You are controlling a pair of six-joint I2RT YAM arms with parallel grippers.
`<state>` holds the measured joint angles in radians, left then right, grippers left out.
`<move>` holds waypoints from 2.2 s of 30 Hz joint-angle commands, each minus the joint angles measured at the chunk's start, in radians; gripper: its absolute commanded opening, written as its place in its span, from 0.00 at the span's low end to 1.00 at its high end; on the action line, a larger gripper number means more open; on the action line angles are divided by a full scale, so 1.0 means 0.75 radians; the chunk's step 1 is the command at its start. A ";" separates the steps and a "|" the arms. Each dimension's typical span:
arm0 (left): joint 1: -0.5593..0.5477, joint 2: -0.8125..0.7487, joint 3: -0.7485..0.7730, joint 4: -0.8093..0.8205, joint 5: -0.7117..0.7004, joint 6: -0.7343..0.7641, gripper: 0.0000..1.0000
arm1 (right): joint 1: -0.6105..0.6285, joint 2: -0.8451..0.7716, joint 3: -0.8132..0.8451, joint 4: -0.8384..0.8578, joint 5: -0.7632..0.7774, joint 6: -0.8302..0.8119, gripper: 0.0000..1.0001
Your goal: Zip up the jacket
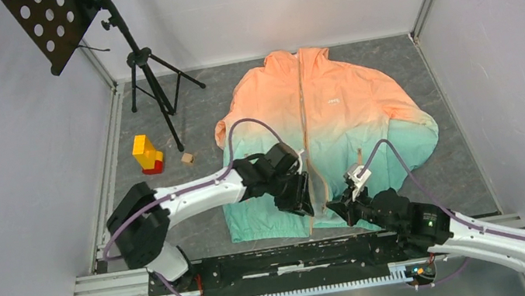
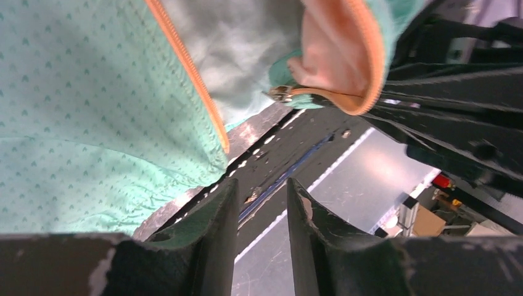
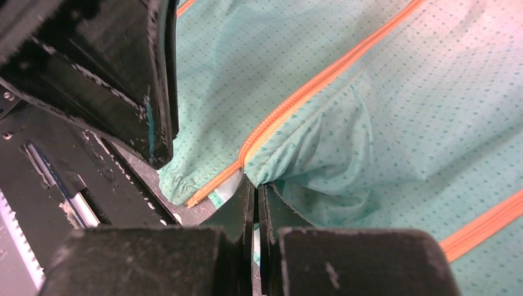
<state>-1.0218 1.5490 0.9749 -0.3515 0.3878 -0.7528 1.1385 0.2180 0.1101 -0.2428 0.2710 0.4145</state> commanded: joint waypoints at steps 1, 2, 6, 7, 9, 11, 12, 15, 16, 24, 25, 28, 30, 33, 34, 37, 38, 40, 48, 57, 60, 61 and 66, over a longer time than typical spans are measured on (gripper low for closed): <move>-0.053 0.156 0.189 -0.376 -0.122 -0.005 0.41 | 0.002 0.032 0.069 -0.001 0.057 0.024 0.00; -0.057 0.198 0.235 -0.431 -0.154 -0.017 0.41 | 0.002 0.046 0.072 -0.003 0.058 0.025 0.00; -0.072 0.337 0.389 -0.622 -0.192 -0.069 0.40 | 0.002 0.069 0.081 -0.016 0.055 0.030 0.00; -0.077 0.355 0.421 -0.648 -0.191 -0.088 0.41 | 0.002 0.064 0.081 -0.017 0.056 0.034 0.00; -0.081 0.406 0.481 -0.704 -0.207 -0.128 0.43 | 0.002 0.042 0.077 -0.019 0.071 0.052 0.00; -0.080 0.456 0.536 -0.754 -0.234 -0.165 0.43 | 0.002 0.010 0.073 -0.030 0.090 0.072 0.00; -0.082 0.477 0.560 -0.757 -0.231 -0.184 0.43 | 0.002 -0.015 0.069 -0.038 0.102 0.088 0.00; -0.106 0.543 0.652 -0.787 -0.253 -0.240 0.46 | 0.002 -0.073 0.067 -0.078 0.171 0.155 0.00; -0.115 0.564 0.682 -0.803 -0.269 -0.252 0.47 | 0.002 -0.089 0.067 -0.085 0.181 0.171 0.00; -0.130 0.648 0.740 -0.820 -0.358 -0.333 0.45 | 0.003 -0.180 0.050 -0.094 0.199 0.200 0.00; -0.130 0.654 0.746 -0.822 -0.370 -0.334 0.44 | 0.002 -0.185 0.052 -0.094 0.195 0.196 0.00; -0.129 0.657 0.743 -0.821 -0.403 -0.341 0.44 | 0.002 -0.199 0.056 -0.092 0.188 0.188 0.00; -0.129 0.663 0.732 -0.820 -0.409 -0.356 0.45 | 0.002 -0.213 0.055 -0.093 0.187 0.188 0.00; -0.132 0.682 0.725 -0.820 -0.424 -0.360 0.44 | 0.002 -0.230 0.051 -0.090 0.185 0.186 0.00; -0.131 0.687 0.725 -0.820 -0.427 -0.360 0.43 | 0.002 -0.235 0.050 -0.088 0.186 0.185 0.00; -0.130 0.701 0.723 -0.818 -0.444 -0.360 0.43 | 0.002 -0.249 0.047 -0.085 0.177 0.184 0.00; -0.132 0.707 0.722 -0.820 -0.451 -0.360 0.43 | 0.002 -0.252 0.047 -0.086 0.177 0.182 0.01; -0.132 0.716 0.719 -0.818 -0.456 -0.360 0.41 | 0.002 -0.254 0.047 -0.087 0.178 0.182 0.00; -0.130 0.673 0.711 -0.820 -0.483 -0.335 0.27 | 0.002 -0.247 0.049 -0.087 0.170 0.182 0.00; -0.129 0.569 0.639 -0.753 -0.486 -0.309 0.13 | 0.002 -0.209 0.051 -0.074 0.142 0.163 0.00; -0.127 0.503 0.587 -0.697 -0.486 -0.280 0.12 | 0.002 -0.164 0.054 -0.067 0.123 0.152 0.00; -0.125 0.476 0.566 -0.674 -0.486 -0.268 0.12 | 0.002 -0.145 0.049 -0.058 0.117 0.144 0.00; -0.111 0.316 0.445 -0.550 -0.503 -0.185 0.13 | 0.002 -0.057 0.062 -0.052 0.141 0.116 0.00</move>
<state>-1.1152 1.9148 1.3647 -0.8654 0.0498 -0.9657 1.1385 0.1349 0.1287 -0.3241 0.3668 0.5327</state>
